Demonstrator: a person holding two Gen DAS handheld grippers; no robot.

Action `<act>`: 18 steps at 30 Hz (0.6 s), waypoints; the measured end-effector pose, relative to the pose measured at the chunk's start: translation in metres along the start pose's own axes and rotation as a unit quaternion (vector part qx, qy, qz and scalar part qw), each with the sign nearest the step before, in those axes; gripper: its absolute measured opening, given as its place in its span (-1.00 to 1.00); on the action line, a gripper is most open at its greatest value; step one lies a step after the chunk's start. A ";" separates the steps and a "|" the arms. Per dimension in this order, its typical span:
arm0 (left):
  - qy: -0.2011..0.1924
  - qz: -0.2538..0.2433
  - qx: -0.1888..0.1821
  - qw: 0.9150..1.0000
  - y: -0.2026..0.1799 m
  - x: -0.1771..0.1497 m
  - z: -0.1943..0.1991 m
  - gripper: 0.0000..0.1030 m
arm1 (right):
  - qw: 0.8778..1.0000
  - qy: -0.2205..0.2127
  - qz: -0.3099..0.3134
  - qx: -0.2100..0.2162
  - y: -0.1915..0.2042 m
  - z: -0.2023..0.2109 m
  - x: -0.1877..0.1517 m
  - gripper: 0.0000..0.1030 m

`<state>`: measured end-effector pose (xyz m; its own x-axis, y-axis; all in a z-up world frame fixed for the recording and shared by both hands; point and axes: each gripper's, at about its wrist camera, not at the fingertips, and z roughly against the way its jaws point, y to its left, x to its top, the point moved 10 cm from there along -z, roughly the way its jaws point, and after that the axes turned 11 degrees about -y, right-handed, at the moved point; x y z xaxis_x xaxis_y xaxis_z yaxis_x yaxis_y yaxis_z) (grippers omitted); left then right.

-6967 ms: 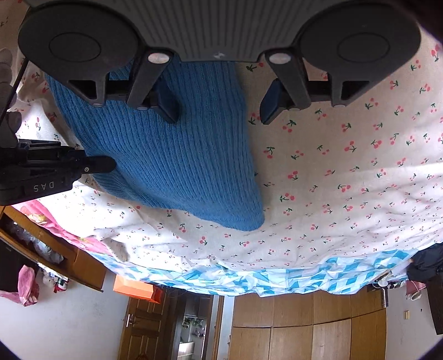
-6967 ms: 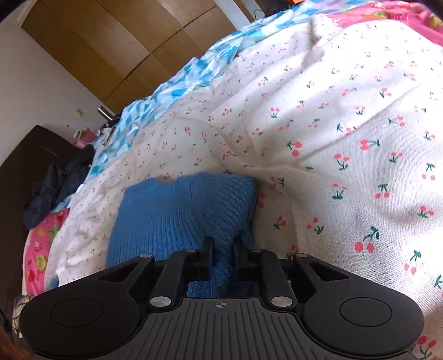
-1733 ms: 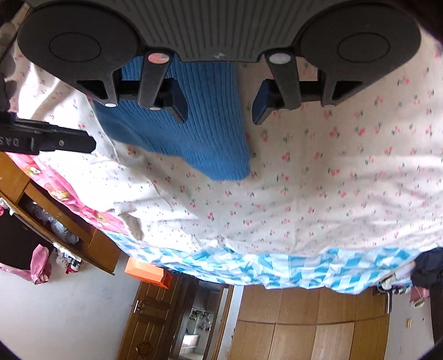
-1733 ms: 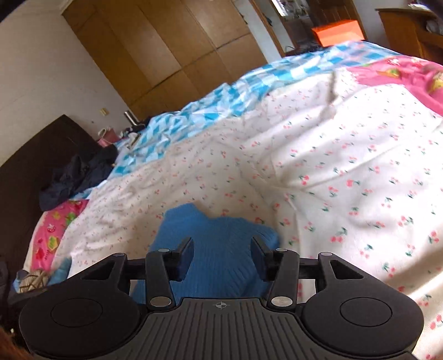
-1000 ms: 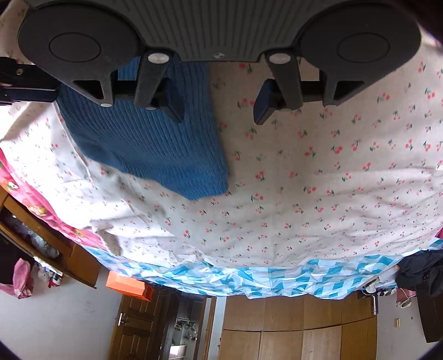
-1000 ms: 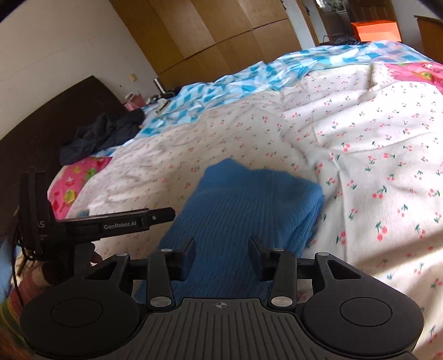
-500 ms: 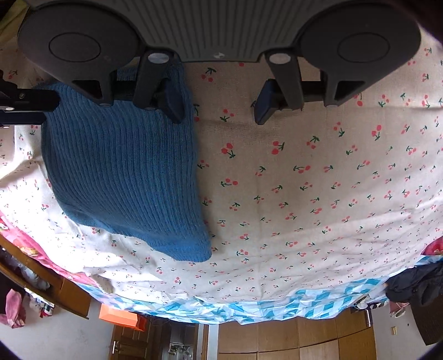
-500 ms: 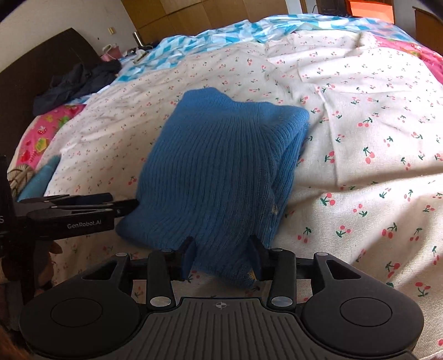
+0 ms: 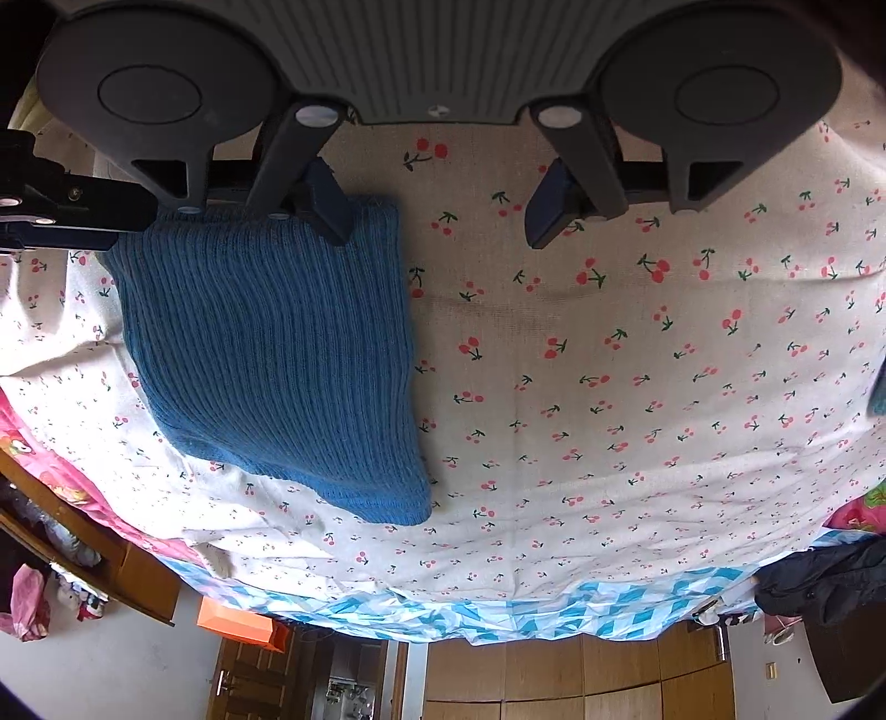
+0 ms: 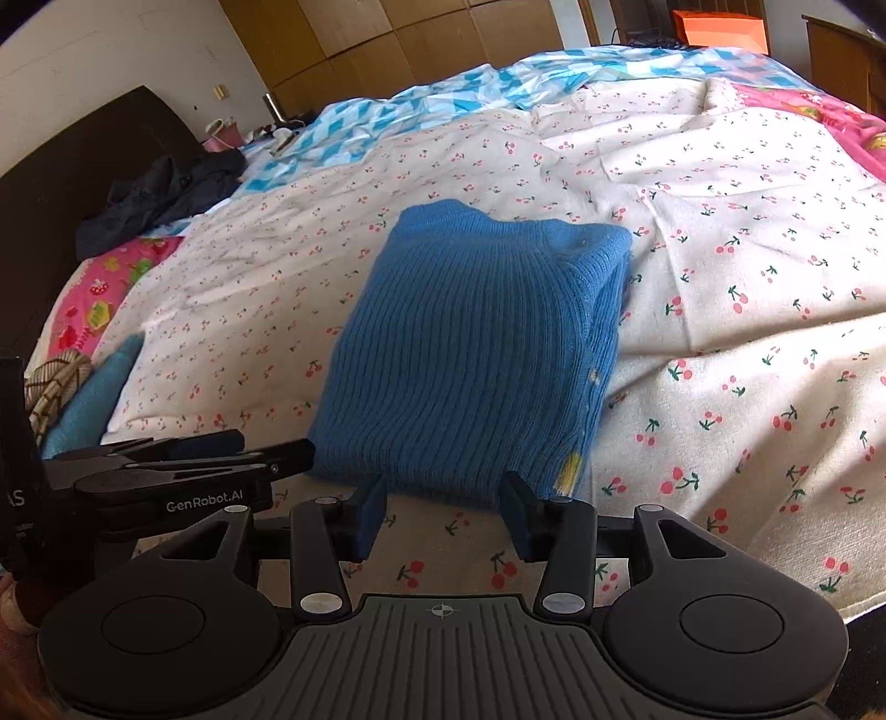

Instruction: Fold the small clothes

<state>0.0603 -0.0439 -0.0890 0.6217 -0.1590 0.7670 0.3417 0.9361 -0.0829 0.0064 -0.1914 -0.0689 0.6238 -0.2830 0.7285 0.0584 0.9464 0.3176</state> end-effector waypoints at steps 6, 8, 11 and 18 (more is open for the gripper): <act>0.009 -0.015 0.005 1.000 -0.007 -0.012 0.006 0.61 | 1.000 -0.007 0.006 -0.019 0.001 0.003 -0.009 -0.10; 0.011 -0.023 0.008 1.000 -0.009 -0.015 0.008 0.66 | 0.999 -0.012 0.012 -0.030 0.000 0.003 -0.011 -0.07; 0.009 -0.038 0.013 0.999 -0.013 -0.017 0.011 0.72 | 0.999 -0.015 0.009 -0.039 -0.003 0.004 -0.013 -0.02; 0.018 -0.043 0.016 0.999 -0.016 -0.022 0.012 0.85 | 0.998 -0.020 0.001 -0.053 -0.007 0.004 -0.016 0.03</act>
<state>0.0327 -0.0519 -0.0964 0.6161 -0.2491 0.7472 0.3720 0.9282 0.0026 -0.0075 -0.1943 -0.0803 0.5926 -0.2860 0.7530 0.1408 0.9572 0.2528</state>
